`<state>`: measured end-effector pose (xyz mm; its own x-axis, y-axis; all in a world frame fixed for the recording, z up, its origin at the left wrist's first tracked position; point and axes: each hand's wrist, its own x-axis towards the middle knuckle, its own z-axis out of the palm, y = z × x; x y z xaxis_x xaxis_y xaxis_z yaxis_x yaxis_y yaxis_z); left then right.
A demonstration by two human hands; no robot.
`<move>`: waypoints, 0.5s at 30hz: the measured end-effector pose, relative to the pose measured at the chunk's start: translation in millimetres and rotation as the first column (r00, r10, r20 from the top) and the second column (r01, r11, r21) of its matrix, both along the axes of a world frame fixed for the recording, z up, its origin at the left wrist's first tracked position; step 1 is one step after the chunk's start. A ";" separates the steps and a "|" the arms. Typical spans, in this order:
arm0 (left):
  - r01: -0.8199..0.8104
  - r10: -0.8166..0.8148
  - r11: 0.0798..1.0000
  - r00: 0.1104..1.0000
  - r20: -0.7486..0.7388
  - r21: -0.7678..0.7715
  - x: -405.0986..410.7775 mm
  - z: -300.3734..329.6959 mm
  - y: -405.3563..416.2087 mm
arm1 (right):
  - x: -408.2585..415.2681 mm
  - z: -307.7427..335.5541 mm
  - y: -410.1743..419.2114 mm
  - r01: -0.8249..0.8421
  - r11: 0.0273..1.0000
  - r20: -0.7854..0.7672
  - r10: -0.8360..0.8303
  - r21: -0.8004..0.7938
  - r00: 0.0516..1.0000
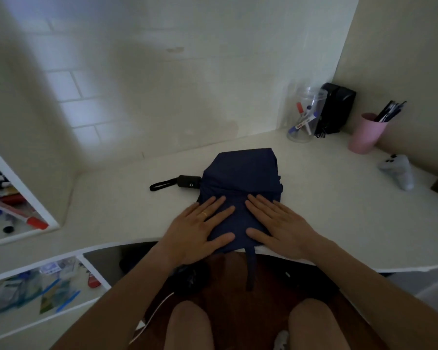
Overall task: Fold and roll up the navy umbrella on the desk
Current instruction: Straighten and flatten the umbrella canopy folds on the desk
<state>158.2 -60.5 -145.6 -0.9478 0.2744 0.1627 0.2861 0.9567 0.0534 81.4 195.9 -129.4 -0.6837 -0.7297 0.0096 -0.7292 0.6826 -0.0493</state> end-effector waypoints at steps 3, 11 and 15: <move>0.003 -0.003 1.000 1.000 -0.031 -0.001 1.7 -3.5 -5.1 | 0.2 9.7 17.2 0.004 1.000 0.069 -0.005 0.013 0.998; 0.023 -0.019 0.999 0.994 -0.111 0.033 2.0 -9.7 -5.4 | -77.8 81.6 -11.8 0.610 0.454 0.490 -0.363 -0.650 0.792; 0.018 -0.015 0.999 0.996 -0.093 0.033 2.3 -5.9 -4.2 | -118.7 86.8 -30.3 0.773 0.316 0.768 -0.172 -0.550 0.616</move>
